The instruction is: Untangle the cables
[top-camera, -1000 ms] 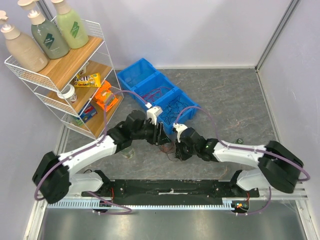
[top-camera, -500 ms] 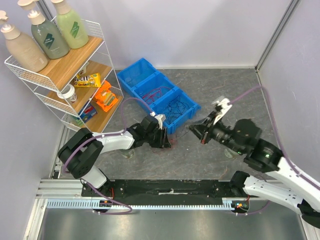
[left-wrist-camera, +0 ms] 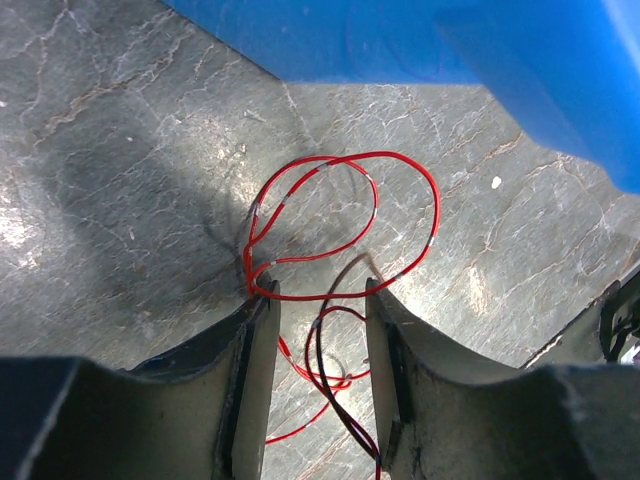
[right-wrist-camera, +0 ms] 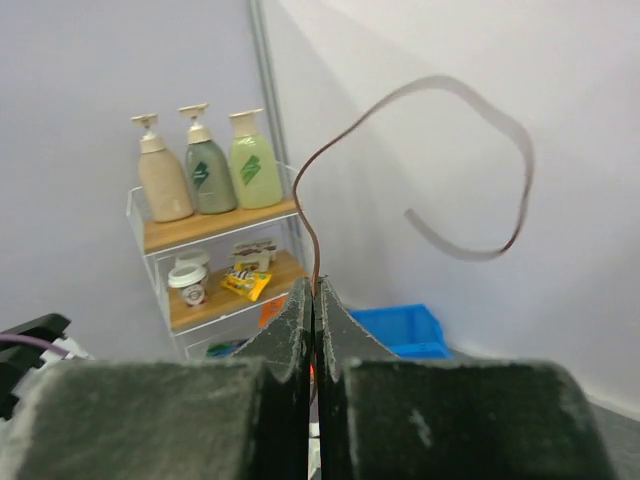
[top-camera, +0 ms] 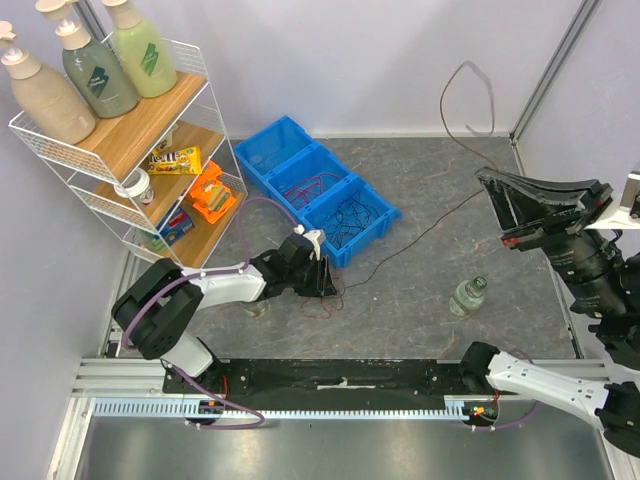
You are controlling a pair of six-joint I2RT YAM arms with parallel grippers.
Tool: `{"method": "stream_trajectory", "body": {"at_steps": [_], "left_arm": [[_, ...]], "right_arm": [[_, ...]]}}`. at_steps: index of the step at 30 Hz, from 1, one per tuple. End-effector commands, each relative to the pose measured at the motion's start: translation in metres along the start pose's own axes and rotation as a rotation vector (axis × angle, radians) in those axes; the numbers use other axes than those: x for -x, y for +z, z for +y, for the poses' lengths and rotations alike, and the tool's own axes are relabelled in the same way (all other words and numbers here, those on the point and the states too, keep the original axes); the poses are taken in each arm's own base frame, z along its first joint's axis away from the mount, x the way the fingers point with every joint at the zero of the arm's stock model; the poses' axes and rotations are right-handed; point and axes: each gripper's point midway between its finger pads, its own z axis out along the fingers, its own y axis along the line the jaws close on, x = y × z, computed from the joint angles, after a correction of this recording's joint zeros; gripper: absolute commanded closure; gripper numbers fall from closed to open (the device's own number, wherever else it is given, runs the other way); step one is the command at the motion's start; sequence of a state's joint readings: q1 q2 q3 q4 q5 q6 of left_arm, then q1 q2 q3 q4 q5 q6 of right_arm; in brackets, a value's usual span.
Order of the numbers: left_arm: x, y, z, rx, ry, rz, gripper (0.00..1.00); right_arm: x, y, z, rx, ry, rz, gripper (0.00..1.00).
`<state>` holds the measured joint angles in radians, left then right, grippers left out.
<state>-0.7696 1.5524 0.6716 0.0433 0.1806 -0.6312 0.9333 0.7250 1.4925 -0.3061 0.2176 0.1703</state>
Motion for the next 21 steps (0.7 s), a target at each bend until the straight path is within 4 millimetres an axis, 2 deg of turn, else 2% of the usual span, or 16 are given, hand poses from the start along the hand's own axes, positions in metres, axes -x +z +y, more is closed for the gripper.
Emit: {"method": "stream_trajectory", "body": {"at_steps": [1,4,6,7,8,12,14,17,21], "left_arm": [[-0.007,-0.004,0.021,0.092,0.000,0.015,0.53],[-0.001,-0.011,0.011,0.049,0.018,-0.013,0.51],[0.002,-0.017,0.009,0.038,0.033,-0.040,0.49],[0.006,-0.019,0.009,0.041,0.041,-0.057,0.48],[0.009,-0.020,0.010,0.051,0.043,-0.071,0.47],[0.005,-0.017,0.018,0.083,0.048,-0.056,0.47],[0.002,-0.013,0.022,0.101,0.043,-0.041,0.47],[0.001,-0.013,0.023,0.105,0.034,-0.041,0.47],[0.005,-0.016,0.021,0.098,0.046,-0.059,0.46]], "right_arm": [[-0.007,0.003,-0.022,-0.110,-0.069,0.004,1.00],[-0.047,0.010,-0.027,-0.146,-0.069,0.098,1.00],[-0.063,0.007,-0.035,-0.193,-0.069,0.138,1.00],[-0.059,0.003,-0.038,-0.212,-0.065,0.134,1.00],[-0.044,-0.004,-0.041,-0.216,-0.062,0.098,1.00],[0.033,-0.034,-0.041,-0.189,-0.060,-0.067,1.00],[0.062,-0.051,-0.048,-0.208,-0.057,-0.131,1.00],[0.071,-0.069,-0.065,-0.294,-0.063,-0.157,1.00],[0.054,-0.077,-0.075,-0.339,-0.051,-0.146,1.00]]}}
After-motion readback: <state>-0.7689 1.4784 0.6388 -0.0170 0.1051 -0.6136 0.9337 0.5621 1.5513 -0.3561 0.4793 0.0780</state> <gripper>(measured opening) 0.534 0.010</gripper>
